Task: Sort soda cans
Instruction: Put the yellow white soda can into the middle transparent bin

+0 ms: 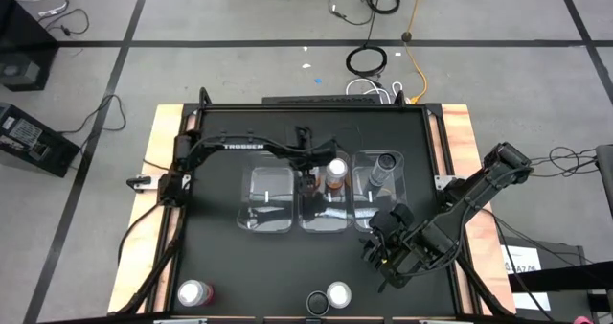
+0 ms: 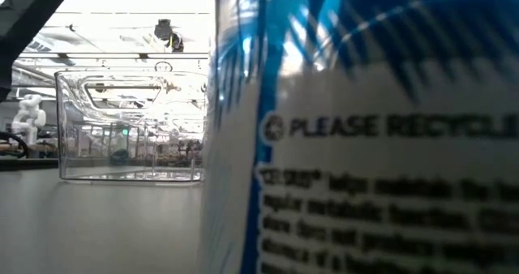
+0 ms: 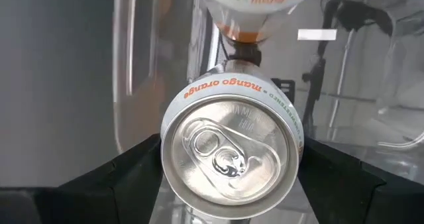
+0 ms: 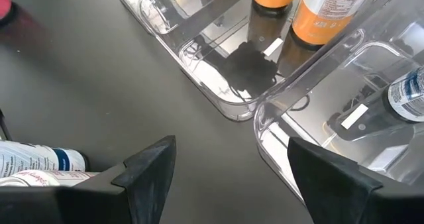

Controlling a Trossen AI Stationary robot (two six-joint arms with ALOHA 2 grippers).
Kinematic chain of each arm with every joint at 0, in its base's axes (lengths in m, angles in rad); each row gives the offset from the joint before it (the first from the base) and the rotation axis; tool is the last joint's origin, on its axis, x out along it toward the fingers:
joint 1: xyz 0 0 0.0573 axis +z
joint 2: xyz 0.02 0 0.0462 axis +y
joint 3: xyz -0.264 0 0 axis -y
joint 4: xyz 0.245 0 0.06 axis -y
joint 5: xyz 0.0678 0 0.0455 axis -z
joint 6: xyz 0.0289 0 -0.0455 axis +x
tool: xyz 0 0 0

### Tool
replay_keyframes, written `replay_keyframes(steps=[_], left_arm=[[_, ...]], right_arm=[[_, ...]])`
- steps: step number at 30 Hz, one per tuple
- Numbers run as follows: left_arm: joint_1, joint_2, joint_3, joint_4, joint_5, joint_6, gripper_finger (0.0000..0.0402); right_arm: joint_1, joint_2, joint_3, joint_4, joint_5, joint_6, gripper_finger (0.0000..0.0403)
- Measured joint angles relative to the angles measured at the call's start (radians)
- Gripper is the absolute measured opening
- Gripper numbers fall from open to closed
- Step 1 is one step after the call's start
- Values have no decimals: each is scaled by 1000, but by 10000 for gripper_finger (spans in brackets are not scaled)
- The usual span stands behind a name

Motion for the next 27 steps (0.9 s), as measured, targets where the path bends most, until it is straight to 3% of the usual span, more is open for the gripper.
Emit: replay_keyframes(steps=[22, 27], left_arm=[[0, 18, 0, 76, -4, 6, 313], [0, 18, 0, 78, -4, 5, 339]], right_arm=[[0, 0, 0, 5, -3, 9, 281], [0, 0, 0, 5, -3, 8, 281]])
